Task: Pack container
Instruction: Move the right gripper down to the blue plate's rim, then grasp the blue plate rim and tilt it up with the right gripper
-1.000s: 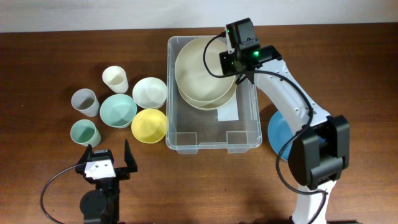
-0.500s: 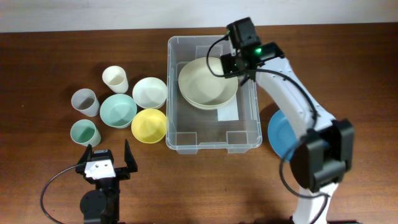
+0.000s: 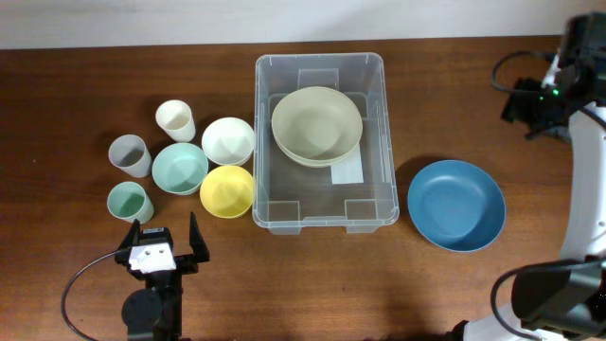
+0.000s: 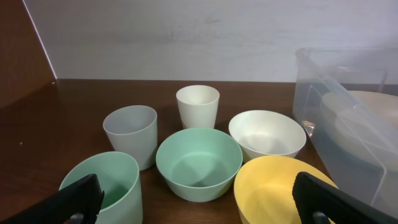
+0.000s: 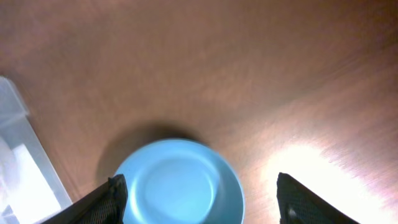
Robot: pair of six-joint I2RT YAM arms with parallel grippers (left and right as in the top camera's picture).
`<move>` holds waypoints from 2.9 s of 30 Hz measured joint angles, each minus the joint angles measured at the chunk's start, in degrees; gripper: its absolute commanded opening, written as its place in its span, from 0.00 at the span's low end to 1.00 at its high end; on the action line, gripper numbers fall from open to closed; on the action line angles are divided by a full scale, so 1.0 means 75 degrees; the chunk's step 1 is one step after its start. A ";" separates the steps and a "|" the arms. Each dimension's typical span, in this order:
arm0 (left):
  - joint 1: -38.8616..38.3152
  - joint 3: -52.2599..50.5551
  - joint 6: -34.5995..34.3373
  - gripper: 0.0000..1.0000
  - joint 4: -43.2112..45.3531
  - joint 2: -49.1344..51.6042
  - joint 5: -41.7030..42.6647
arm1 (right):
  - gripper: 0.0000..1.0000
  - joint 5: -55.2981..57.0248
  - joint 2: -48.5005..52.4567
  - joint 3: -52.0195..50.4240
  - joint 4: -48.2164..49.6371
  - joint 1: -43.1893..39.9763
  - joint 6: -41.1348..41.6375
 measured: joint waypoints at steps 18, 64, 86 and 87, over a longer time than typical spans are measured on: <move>0.0000 0.0000 0.0000 1.00 -0.0003 -0.0006 0.0000 | 0.04 -0.1151 0.0175 -0.5365 0.3398 0.0635 0.0023; 0.0000 0.0000 0.0000 0.99 -0.0003 -0.0006 0.0000 | 0.04 0.0565 0.1026 -0.4855 0.8253 0.0606 -0.0090; 0.0000 0.0000 0.0000 1.00 -0.0003 -0.0006 0.0000 | 0.79 -0.2605 0.0152 -0.4876 0.4342 -0.2387 -0.1620; 0.0000 0.0000 0.0000 1.00 -0.0003 -0.0006 0.0000 | 0.74 -0.2669 0.0152 -0.5080 0.4468 -0.2375 -0.1647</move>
